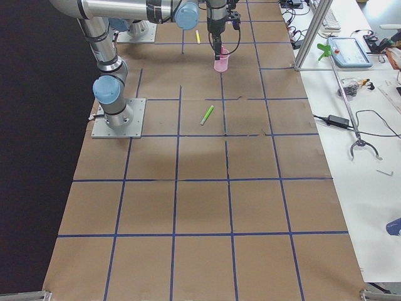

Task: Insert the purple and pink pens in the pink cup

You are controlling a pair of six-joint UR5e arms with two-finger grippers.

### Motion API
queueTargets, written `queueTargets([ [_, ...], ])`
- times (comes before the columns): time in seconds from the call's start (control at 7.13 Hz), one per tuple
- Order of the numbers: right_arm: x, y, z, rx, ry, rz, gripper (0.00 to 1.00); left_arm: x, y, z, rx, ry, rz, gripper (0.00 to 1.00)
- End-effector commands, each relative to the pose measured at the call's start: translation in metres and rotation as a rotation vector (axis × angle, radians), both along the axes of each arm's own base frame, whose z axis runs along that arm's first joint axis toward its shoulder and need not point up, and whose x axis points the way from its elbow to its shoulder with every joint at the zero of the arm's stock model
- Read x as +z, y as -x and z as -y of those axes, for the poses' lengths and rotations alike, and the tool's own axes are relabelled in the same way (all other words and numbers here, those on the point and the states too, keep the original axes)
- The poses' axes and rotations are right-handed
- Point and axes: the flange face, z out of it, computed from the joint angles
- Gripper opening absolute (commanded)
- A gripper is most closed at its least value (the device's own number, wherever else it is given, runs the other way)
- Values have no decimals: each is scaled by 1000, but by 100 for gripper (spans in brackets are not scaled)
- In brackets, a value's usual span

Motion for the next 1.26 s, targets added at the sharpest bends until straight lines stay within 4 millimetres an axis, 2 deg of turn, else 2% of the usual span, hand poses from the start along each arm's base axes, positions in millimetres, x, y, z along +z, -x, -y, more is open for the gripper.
queueTargets([
  [0.0, 35, -1, -9, -52, -24, 32, 100, -2, 31, -32, -94, 47, 159, 7],
  [0.28, 35, 6, -10, -58, -41, 35, 100, -12, 31, -51, -125, 43, 211, 7],
  [0.56, 22, 10, -11, -64, -65, 36, 99, -8, 36, -52, -236, -6, 314, 7],
  [0.7, 27, 10, -11, -72, -56, 30, 100, -19, 51, -55, -306, -21, 354, 7],
  [1.12, 26, 7, -14, -68, -64, 22, 100, -11, 52, -62, -326, 26, 359, 6],
])
